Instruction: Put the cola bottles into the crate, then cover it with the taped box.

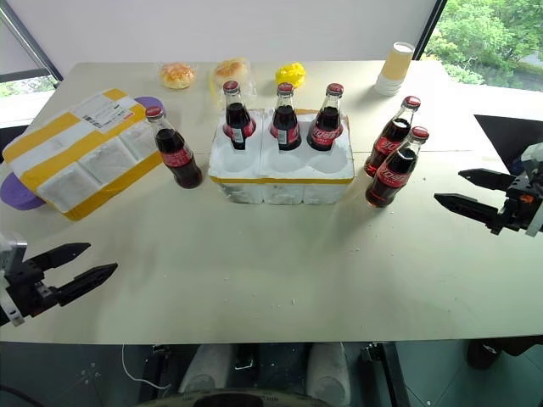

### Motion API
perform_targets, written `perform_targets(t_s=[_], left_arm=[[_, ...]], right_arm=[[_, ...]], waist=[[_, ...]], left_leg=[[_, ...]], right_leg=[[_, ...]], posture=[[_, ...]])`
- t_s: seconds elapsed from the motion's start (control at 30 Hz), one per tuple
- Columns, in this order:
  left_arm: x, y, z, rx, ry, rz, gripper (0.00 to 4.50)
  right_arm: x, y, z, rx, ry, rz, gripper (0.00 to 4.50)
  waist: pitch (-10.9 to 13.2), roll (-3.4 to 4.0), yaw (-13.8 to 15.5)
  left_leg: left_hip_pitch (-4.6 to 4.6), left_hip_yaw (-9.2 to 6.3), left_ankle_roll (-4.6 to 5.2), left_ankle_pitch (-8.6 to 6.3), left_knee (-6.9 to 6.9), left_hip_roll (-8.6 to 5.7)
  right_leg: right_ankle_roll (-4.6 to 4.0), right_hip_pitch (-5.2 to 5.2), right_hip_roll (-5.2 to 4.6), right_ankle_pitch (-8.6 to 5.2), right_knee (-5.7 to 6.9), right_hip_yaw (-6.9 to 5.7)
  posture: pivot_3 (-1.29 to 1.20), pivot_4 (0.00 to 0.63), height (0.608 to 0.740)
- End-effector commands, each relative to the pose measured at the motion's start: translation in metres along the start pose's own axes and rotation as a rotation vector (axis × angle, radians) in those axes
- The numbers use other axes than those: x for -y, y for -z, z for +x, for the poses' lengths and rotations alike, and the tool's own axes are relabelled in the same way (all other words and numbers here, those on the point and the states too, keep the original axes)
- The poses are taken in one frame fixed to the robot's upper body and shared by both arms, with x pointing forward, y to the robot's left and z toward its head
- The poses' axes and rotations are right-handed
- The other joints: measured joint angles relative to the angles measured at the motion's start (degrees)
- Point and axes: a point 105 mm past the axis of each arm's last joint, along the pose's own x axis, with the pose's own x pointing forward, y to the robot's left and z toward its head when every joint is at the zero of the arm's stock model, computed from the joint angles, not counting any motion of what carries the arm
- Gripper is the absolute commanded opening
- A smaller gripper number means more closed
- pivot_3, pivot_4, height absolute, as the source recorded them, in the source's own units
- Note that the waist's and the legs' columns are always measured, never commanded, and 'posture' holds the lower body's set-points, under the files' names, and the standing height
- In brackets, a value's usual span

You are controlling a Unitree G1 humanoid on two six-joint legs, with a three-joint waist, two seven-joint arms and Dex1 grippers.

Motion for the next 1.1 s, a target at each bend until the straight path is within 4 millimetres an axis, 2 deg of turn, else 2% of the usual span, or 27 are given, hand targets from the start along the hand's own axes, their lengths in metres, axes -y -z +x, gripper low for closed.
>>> perform_targets(t_s=[0.03,0.33,0.5,0.7,0.83,1.1], left_arm=[[0.0,-0.01,-0.002,0.034,-0.017,0.041,4.46],[-0.012,-0.019,-0.001,0.091,-0.055,0.015,4.46],[-0.01,-0.029,0.003,0.112,-0.035,0.04,4.46],[-0.002,-0.043,0.009,0.142,0.018,0.05,4.46],[-0.007,-0.059,0.029,0.182,0.016,0.075,4.46],[-0.023,-0.083,0.073,0.242,0.005,0.092,4.46]], right_arm=[[0.002,-0.011,-0.002,0.034,0.008,-0.029,4.5],[-0.003,-0.011,-0.002,0.035,-0.002,0.013,4.5],[-0.003,-0.015,-0.002,0.042,0.002,0.002,4.5],[-0.01,-0.044,-0.008,0.106,-0.034,-0.011,4.5],[-0.032,-0.074,-0.01,0.137,-0.139,-0.04,4.5],[-0.076,-0.106,-0.015,0.164,-0.294,-0.1,4.5]], waist=[[0.0,0.0,0.0],[0.0,0.0,-0.01],[-0.01,0.0,-0.01],[-0.01,0.0,0.01],[-0.03,0.05,0.21],[-0.03,0.01,0.17]], left_leg=[[0.0,0.0,0.0,0.0,0.0,0.0],[0.0,0.0,-0.02,0.07,0.0,-0.01],[0.01,0.0,-0.02,0.07,0.0,-0.01],[0.01,0.0,-0.04,0.09,0.0,-0.01],[0.02,-0.02,-0.05,0.11,0.0,-0.02],[0.03,-0.03,-0.06,0.13,0.0,-0.07]], right_leg=[[0.0,0.0,0.0,0.0,0.0,0.0],[0.01,0.03,0.0,0.01,0.01,0.0],[0.01,0.04,0.0,0.01,0.01,0.0],[0.02,0.04,0.0,0.01,0.03,0.0],[-0.01,0.05,0.01,0.03,0.07,0.0],[0.19,0.09,0.02,0.14,0.1,0.0]], posture=[[0.0,0.15,0.74],[0.0,0.15,0.74],[0.0,0.15,0.74],[0.0,0.15,0.74],[0.0,0.15,0.74],[0.0,0.15,0.74]])
